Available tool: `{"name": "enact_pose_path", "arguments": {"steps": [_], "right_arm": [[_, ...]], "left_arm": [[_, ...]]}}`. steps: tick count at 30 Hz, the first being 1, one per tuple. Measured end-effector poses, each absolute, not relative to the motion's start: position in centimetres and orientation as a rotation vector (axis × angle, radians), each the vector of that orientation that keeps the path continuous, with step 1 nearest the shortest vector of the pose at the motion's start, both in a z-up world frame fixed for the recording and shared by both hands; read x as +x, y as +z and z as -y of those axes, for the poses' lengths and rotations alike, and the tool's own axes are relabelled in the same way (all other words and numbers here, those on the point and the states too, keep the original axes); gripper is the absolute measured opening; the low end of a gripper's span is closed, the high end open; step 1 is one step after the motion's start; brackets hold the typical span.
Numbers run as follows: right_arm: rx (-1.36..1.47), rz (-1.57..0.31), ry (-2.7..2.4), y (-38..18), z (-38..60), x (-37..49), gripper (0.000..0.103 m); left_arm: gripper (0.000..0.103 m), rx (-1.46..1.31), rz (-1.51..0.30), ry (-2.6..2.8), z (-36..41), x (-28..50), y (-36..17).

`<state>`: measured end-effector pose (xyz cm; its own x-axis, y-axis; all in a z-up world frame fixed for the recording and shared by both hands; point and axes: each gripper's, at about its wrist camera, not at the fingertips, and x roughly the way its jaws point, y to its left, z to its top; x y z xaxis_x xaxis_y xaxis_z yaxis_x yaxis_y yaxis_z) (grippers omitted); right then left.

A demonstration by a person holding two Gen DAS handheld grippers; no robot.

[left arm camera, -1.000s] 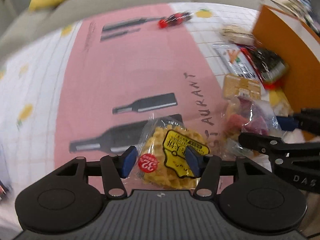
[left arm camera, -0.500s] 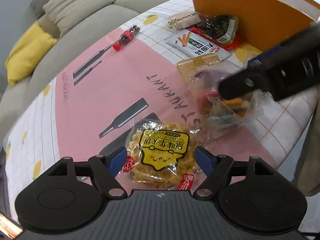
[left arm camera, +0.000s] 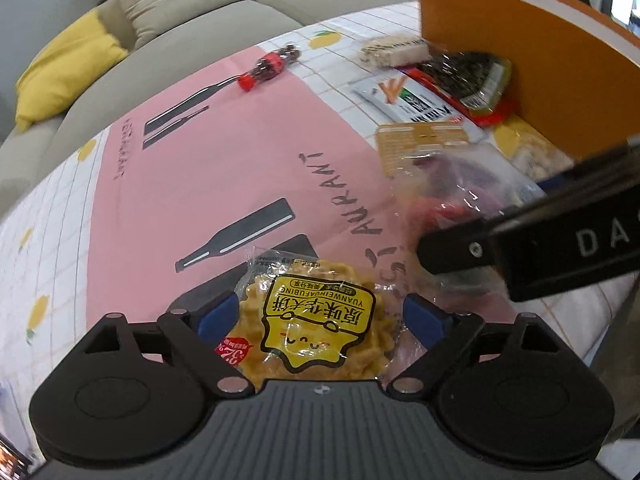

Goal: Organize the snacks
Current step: 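Lift both bags and carry them over the orange box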

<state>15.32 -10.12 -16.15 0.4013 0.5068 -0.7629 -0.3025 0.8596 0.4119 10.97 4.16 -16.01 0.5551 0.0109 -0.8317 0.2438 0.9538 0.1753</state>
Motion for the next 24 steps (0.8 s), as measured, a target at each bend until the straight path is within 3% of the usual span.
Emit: {"name": "enact_pose_path", "arguments": {"steps": [3, 11, 12, 18, 24], "right_arm": [[0.236, -1.044, 0.517, -16.5, 10.3, 15.5, 0.061], [0.209, -1.027, 0.517, -16.5, 10.2, 15.3, 0.054], [0.204, -1.022, 0.518, -16.4, 10.2, 15.2, 0.054], [0.17, -0.974, 0.527, -15.3, 10.1, 14.5, 0.052], [0.153, -0.907, 0.534, -13.4, 11.0, 13.9, 0.052]], "left_arm": [[0.103, 0.213, -0.977, -0.132, -5.1, 11.2, -16.3], [0.103, -0.009, -1.025, -0.083, -7.5, 11.9, -16.6], [0.099, -0.01, -1.024, -0.076, -7.4, 11.8, -16.4], [0.091, -0.062, -1.021, -0.022, -7.6, 11.4, -15.8], [0.091, -0.149, -0.981, 0.025, -7.9, 10.7, -13.7]]}}
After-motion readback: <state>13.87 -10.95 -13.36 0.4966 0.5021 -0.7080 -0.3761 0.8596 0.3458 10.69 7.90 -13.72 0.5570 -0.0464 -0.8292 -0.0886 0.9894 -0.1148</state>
